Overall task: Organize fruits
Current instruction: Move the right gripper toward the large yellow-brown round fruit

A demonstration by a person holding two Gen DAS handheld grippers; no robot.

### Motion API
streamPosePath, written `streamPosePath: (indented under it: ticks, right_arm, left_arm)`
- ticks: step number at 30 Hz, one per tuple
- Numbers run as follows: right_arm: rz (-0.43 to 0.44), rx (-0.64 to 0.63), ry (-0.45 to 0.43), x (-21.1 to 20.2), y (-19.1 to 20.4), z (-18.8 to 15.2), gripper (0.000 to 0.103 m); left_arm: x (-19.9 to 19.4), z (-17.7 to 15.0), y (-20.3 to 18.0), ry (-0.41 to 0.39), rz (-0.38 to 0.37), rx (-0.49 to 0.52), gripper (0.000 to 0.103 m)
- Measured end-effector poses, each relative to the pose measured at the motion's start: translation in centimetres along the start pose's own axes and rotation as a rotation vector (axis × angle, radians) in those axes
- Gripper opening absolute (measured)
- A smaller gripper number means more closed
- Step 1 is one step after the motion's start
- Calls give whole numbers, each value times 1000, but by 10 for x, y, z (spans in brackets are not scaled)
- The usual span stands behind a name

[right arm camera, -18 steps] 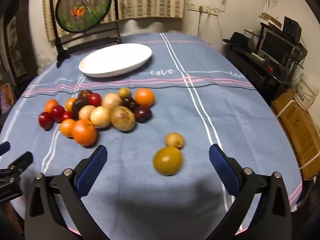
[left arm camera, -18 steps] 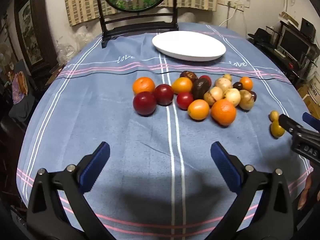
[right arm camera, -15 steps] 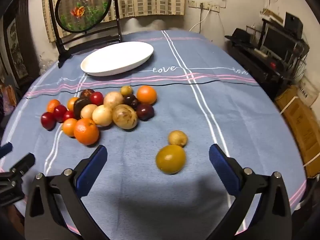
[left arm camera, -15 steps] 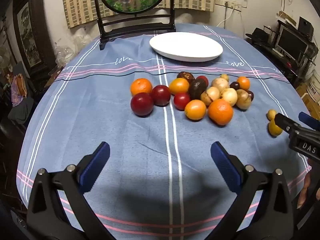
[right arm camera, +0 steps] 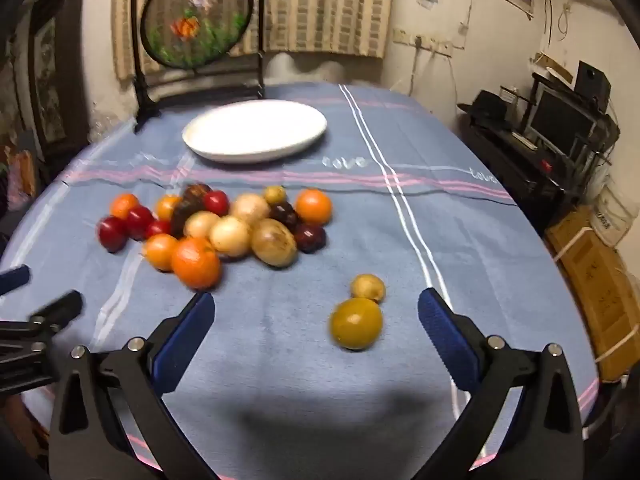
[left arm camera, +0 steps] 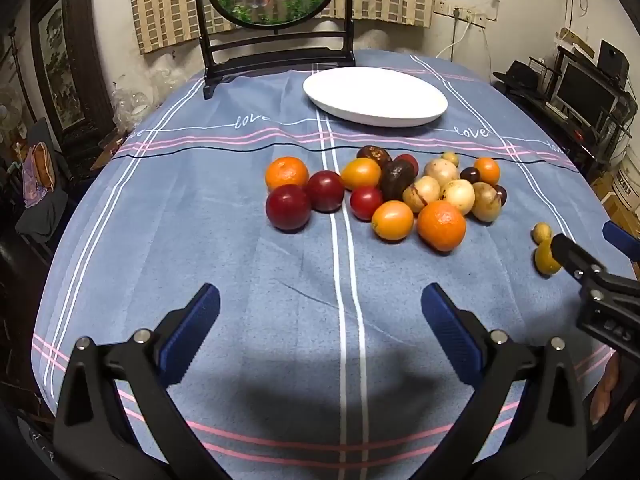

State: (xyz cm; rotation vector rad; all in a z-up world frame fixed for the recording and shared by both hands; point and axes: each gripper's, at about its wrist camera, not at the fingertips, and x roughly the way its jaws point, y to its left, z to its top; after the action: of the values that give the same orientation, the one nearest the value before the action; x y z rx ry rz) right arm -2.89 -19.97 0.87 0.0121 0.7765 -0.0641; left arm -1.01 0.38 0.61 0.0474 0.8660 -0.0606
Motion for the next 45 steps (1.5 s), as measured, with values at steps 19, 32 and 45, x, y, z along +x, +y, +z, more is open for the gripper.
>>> streamPosePath:
  ticks: [19,32,45]
  right_arm:
    - [-7,30,35,1,6,-11,102]
    - [3,14,43,1,12,-14,102]
    - [32,46,56,2,9,-16,102]
  left_arm:
    - [-1,0,1,-13,6,-28,101]
    - [2,1,-2,-2,2,-17,101]
    - [3,0,-2,-2,1,-16,101]
